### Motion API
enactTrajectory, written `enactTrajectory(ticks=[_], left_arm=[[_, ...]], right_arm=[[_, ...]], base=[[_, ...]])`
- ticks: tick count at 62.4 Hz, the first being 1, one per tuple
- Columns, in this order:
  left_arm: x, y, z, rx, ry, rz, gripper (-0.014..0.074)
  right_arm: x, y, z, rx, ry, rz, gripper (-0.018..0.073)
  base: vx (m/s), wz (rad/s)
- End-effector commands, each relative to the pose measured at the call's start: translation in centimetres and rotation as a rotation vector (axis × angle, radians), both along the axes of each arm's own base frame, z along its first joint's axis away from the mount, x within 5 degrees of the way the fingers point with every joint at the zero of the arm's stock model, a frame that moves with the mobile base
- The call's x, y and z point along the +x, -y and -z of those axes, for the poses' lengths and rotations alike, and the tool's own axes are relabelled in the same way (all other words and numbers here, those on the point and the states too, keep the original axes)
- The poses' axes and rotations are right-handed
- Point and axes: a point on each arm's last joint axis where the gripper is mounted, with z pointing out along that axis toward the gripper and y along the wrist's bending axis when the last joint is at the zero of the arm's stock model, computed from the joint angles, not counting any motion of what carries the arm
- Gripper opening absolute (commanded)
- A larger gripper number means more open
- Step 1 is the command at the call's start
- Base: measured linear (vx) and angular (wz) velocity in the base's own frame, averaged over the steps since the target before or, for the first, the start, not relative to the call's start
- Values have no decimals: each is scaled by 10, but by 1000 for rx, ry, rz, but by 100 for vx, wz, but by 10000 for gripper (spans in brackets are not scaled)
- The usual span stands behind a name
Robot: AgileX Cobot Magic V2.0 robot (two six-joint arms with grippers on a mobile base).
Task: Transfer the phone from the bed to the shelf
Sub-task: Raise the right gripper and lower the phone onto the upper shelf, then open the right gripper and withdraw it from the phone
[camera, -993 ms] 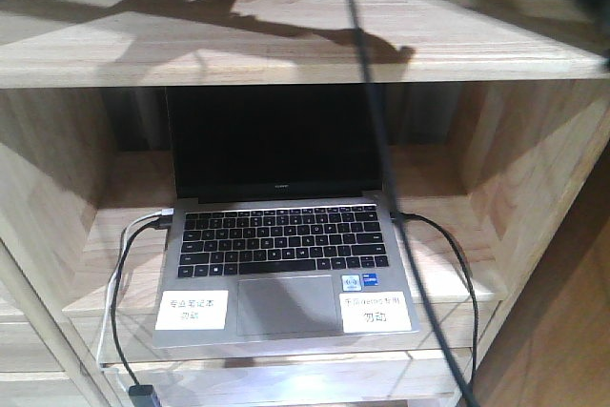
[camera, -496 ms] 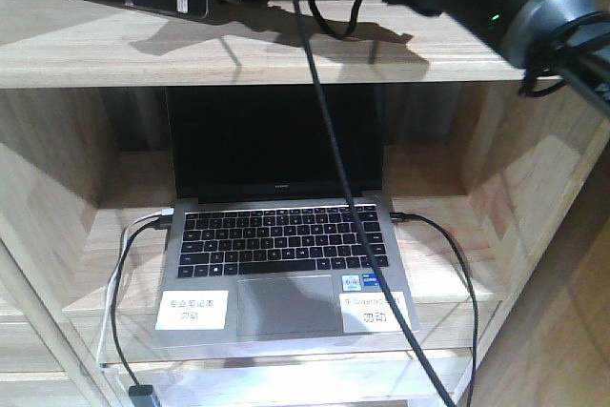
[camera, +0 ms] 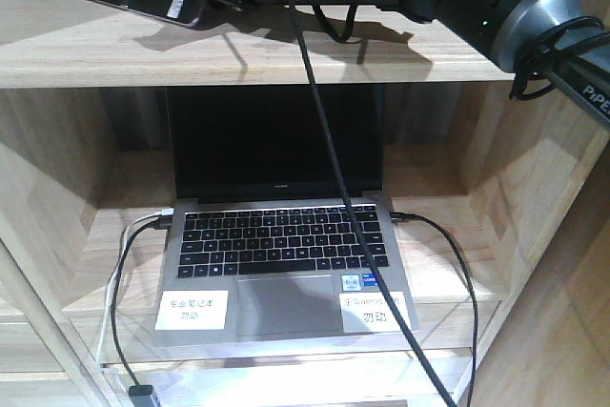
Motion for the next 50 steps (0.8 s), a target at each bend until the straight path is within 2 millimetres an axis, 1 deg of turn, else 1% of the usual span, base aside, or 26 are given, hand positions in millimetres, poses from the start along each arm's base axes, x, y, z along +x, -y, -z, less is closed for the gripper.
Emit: enactTrajectory(ticks=[1, 5, 11, 23, 30, 37, 42, 44, 50], left_arm=[[-1, 0, -15, -11, 108, 2, 1], [-1, 0, -15, -11, 108, 2, 1], [-1, 0, -15, -11, 108, 2, 1], [-1, 0, -15, -11, 108, 2, 1], [-1, 0, -15, -11, 108, 2, 1], [-1, 0, -15, -11, 108, 2, 1], [-1, 0, -15, -11, 108, 2, 1], [-1, 0, -15, -11, 108, 2, 1], [-1, 0, -15, -11, 108, 2, 1]], right_arm=[[-11, 12, -39, 77, 87, 59, 471], [-10, 13, -39, 65, 94, 71, 526], [-9, 14, -37, 46, 100, 84, 570], [-10, 16, -38, 21, 108, 95, 575], [-14, 18, -46, 24, 128, 97, 567], [-21, 22, -56, 22, 157, 102, 535], [-27, 26, -64, 26, 179, 105, 487], [-29, 27, -67, 26, 185, 107, 461], [-36, 32, -76, 32, 200, 117, 344]], base=[[0, 0], [0, 0], [0, 0], [0, 0], [0, 0], [0, 0], [0, 0], [0, 0], [0, 0]])
